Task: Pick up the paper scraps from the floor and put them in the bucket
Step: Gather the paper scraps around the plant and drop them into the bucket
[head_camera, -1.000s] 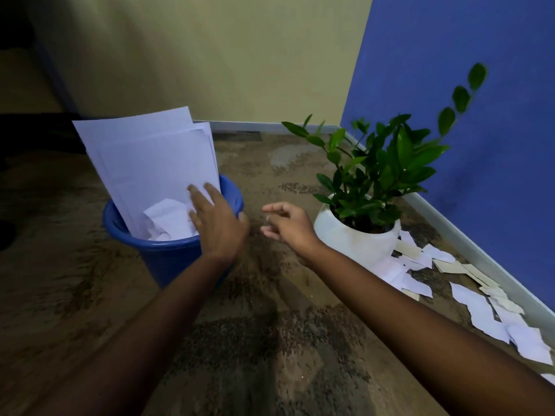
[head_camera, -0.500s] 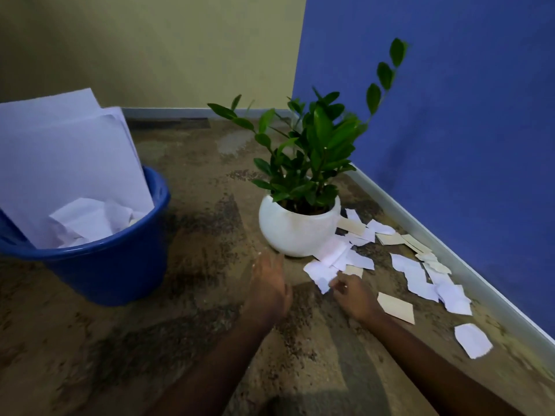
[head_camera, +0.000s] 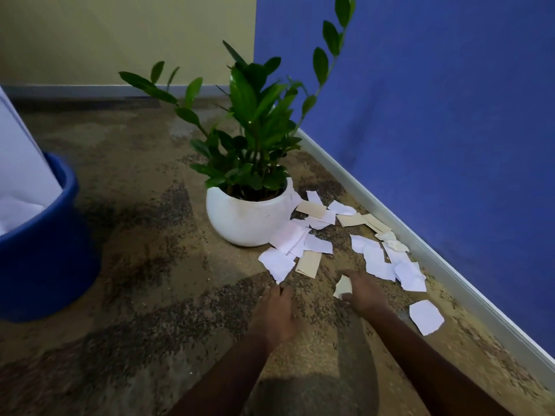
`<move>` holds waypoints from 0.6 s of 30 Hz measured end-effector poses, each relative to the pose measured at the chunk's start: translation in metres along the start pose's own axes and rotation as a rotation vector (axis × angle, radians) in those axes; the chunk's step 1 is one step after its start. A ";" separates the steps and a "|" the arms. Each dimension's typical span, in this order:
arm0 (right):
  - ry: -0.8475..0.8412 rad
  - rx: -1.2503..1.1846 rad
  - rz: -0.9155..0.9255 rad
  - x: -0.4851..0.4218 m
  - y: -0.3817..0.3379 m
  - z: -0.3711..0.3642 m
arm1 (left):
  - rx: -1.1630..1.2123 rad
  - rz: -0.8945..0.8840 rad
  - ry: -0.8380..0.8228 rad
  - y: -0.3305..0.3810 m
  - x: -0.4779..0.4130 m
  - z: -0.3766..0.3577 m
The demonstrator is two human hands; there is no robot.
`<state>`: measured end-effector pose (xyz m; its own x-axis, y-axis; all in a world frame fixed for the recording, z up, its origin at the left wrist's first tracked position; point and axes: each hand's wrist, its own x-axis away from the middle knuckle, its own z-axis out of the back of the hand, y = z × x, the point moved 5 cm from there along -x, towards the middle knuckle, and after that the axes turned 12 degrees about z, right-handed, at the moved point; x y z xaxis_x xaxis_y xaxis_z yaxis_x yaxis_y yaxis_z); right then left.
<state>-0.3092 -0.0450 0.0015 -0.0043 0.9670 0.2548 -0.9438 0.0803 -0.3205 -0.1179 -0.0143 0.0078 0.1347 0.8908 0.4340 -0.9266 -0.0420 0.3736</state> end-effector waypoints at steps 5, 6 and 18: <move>-0.014 -0.020 -0.088 0.009 0.022 0.002 | -0.014 -0.007 -0.009 0.019 -0.002 -0.007; 0.006 -0.030 -0.107 0.014 0.030 0.004 | -0.012 -0.007 -0.001 0.022 -0.002 -0.009; 0.126 -0.198 -0.378 0.057 0.122 0.030 | -0.039 -0.052 -0.048 0.031 0.000 -0.020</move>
<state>-0.4342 0.0129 0.0049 0.3810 0.8818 0.2781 -0.7898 0.4668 -0.3980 -0.1537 -0.0062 0.0029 0.1987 0.8686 0.4539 -0.9307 0.0221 0.3651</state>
